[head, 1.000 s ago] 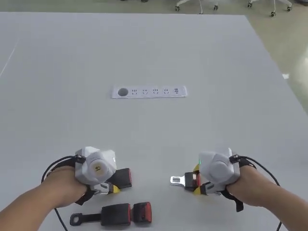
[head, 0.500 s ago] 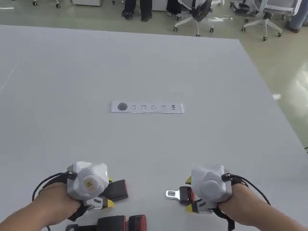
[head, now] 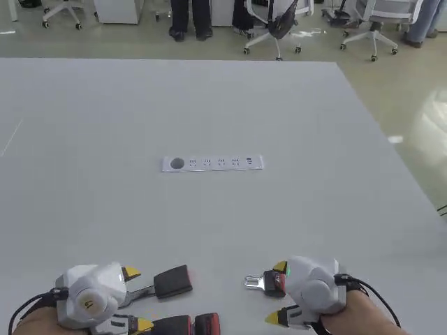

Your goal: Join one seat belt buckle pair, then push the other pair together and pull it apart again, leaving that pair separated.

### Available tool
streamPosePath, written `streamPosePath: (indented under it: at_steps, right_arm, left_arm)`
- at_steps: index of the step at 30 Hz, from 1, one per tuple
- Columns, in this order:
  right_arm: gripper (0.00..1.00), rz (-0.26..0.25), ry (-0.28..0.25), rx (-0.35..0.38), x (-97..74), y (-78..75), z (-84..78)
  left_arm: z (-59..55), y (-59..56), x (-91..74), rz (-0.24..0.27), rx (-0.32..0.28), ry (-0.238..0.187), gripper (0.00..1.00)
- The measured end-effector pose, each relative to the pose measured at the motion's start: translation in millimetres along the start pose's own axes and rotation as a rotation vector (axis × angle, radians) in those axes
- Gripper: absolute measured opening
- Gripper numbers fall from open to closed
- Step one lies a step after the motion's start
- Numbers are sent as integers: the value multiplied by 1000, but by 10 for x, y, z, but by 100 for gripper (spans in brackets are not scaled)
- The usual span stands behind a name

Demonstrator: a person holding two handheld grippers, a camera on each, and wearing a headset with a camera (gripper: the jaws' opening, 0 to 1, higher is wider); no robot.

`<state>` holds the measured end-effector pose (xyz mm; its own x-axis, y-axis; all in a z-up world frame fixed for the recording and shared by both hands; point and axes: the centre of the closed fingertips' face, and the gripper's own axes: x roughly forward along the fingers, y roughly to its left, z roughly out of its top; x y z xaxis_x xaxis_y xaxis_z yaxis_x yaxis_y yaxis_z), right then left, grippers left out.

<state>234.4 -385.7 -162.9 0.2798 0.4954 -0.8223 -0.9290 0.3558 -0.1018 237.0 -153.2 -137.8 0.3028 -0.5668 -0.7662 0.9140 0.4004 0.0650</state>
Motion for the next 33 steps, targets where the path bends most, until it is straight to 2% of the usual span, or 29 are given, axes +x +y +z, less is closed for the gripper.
streamPosePath:
  at_steps: [4,7,9,13,16,19,24,28,30,33]
  right_arm:
    - [60,-42,-28,65,-69,86,-52]
    - [63,-61,-32,79,-102,165,-115]
    - [65,-70,-36,97,-114,191,-148]
    - [73,-103,-56,161,-168,181,-230]
    - [78,-122,-66,161,-231,217,-255]
    - [83,-139,-81,180,-295,228,-258]
    - [92,-173,-97,195,-410,256,-246]
    - [100,-193,-131,190,-435,268,-229]
    - [100,-192,-134,195,-436,280,-238]
    - [100,-199,-139,207,-481,302,-199]
  left_arm:
    - [-20,-57,-168,30,-37,-41,69]
    - [-53,-122,-248,42,-83,-65,73]
    - [-81,-179,-298,53,-80,-63,76]
    - [-183,-218,-382,90,-105,-60,86]
    - [-284,-233,-423,108,-117,-45,93]
    - [-359,-224,-461,126,-147,-54,96]
    - [-390,-280,-519,146,-179,-62,100]
    - [-405,-321,-574,170,-192,-61,100]
    - [-421,-339,-592,175,-197,-61,100]
    - [-517,-348,-607,178,-211,-51,100]
